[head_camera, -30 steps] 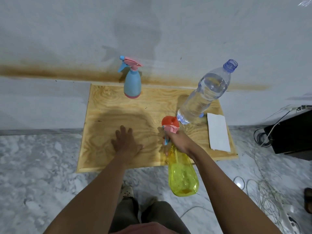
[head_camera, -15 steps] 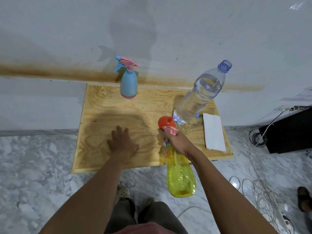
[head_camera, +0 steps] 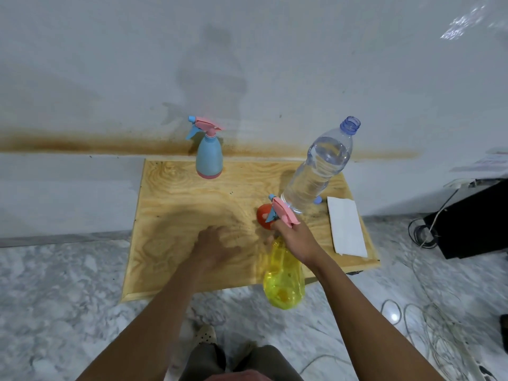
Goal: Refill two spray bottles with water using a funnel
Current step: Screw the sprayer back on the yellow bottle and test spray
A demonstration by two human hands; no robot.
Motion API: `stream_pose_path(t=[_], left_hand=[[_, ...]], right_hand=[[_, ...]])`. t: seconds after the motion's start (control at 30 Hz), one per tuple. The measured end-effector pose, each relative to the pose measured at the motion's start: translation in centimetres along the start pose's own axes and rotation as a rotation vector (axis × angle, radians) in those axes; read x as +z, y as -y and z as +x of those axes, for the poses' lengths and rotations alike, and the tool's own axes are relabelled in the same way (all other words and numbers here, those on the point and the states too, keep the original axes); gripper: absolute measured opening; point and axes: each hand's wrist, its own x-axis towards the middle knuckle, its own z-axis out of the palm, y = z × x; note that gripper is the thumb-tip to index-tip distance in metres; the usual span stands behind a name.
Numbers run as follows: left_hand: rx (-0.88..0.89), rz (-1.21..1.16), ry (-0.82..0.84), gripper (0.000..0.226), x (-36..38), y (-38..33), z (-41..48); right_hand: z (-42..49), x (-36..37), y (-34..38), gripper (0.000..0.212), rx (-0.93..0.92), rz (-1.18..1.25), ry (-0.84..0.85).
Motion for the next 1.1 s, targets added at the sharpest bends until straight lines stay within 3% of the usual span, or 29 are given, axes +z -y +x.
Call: stream_pose_path(t=[0.07, 0.13, 0.27, 0.4, 0.63, 0.8, 0.9, 1.0, 1.1], left_hand=[[0.123, -0.214, 0.188, 0.075, -0.5, -0.9, -0.9], [0.19, -0.273, 0.322, 0.085, -1.1, -2.0, -1.8], [0.311, -0.391, 0.278, 0.083, -2.6, -4.4, -3.0], [0.388, -0.535, 0.256, 0.075, -3.5, -5.2, -3.5], [0.417, -0.603, 0.031, 0.071, -4.6, -6.0, -3.7], [0.352, -0.599, -0.206, 0.075, -4.6, -6.3, -2.8], [0.331, -0.613, -0.276, 0.057, -4.5, -7.0, -2.4], [0.302, -0.612, -0.332, 0.056, -4.0, -7.4, -1.1], [0.263, -0.571, -0.393, 0.073, -4.2, -8.4, 0.8]], right_hand=[[-0.1, -0.1, 1.3, 0.024, -0.043, 0.041, -0.023], [0.0, -0.2, 2.4, 0.022, -0.092, 0.065, -0.029], [0.6, -0.4, 4.3, 0.008, -0.176, 0.061, -0.026], [1.3, -0.6, 5.8, 0.013, -0.207, 0.042, -0.028], [2.3, 0.1, 7.6, 0.018, -0.254, 0.104, -0.119], [3.0, 0.9, 6.1, 0.04, -0.261, 0.135, -0.187], [3.9, 1.1, 5.0, 0.035, -0.272, 0.108, -0.231], [5.5, 1.1, 5.0, 0.027, -0.284, 0.096, -0.228], [8.0, 1.0, 5.0, 0.032, -0.293, 0.073, -0.214]])
